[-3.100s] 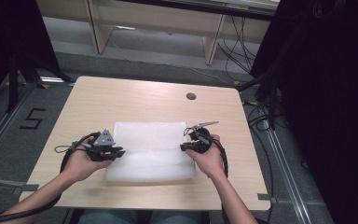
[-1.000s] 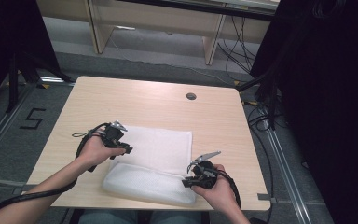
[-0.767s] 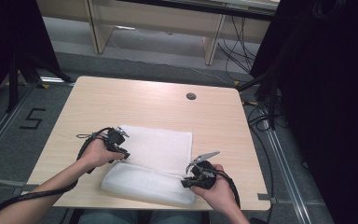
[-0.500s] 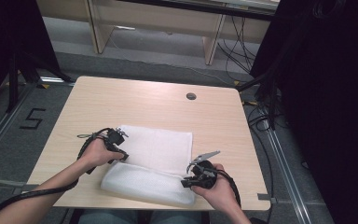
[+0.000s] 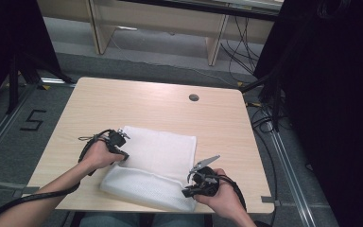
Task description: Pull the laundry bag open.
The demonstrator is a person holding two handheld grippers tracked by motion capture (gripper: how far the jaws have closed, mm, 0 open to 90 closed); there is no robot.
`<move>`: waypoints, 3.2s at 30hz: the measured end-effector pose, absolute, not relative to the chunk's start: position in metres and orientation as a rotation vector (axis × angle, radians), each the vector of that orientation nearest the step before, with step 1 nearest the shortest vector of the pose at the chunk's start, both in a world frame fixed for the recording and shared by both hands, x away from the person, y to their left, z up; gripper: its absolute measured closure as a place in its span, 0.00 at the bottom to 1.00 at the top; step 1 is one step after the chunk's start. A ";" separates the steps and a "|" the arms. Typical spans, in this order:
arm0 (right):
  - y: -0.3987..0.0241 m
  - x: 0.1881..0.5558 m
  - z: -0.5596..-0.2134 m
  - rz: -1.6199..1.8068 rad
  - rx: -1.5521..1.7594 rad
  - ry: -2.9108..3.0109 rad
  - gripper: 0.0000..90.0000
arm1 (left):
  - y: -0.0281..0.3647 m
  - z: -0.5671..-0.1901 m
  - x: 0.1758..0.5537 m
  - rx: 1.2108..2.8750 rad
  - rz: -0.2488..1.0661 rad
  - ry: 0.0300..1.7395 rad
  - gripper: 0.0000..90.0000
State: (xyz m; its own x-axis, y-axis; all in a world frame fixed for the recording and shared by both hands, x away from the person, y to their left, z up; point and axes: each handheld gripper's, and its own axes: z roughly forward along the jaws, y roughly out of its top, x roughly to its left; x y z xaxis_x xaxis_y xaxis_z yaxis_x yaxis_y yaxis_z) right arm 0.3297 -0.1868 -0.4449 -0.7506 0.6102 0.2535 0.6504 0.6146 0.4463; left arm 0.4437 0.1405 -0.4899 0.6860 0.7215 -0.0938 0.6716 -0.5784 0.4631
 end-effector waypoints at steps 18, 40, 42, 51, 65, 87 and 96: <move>-0.187 0.334 -0.424 -0.906 -1.120 -2.724 0.75 | 0.132 -0.488 0.451 2.459 0.235 1.112 0.95; -0.119 0.379 -0.439 -0.721 -0.926 -2.815 0.94 | 0.128 -0.487 0.455 2.461 0.227 1.157 0.94; -0.117 0.377 -0.436 -0.726 -0.907 -2.811 0.98 | 0.128 -0.487 0.456 2.472 0.227 1.143 0.94; -0.112 0.353 -0.421 -0.769 -0.736 -2.825 0.99 | 0.127 -0.487 0.460 2.465 0.227 1.165 0.94; -0.120 0.350 -0.423 -0.872 -0.790 -2.712 0.66 | 0.125 -0.487 0.470 2.447 0.256 1.216 0.94; -0.141 0.365 -0.453 -0.634 -1.064 -2.777 0.98 | 0.125 -0.486 0.477 2.437 0.277 1.247 0.94; -0.142 0.375 -0.469 -0.530 -1.138 -2.827 1.00 | 0.125 -0.487 0.477 2.437 0.281 1.246 0.94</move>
State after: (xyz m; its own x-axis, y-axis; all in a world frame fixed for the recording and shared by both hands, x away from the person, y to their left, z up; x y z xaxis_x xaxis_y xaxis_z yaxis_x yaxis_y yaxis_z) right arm 0.3749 -0.1418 -0.4689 -0.7283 0.6636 0.1705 0.6804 0.6709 0.2950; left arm 0.4772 0.1249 -0.4866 0.5855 0.8107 0.0017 0.7331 -0.5304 0.4259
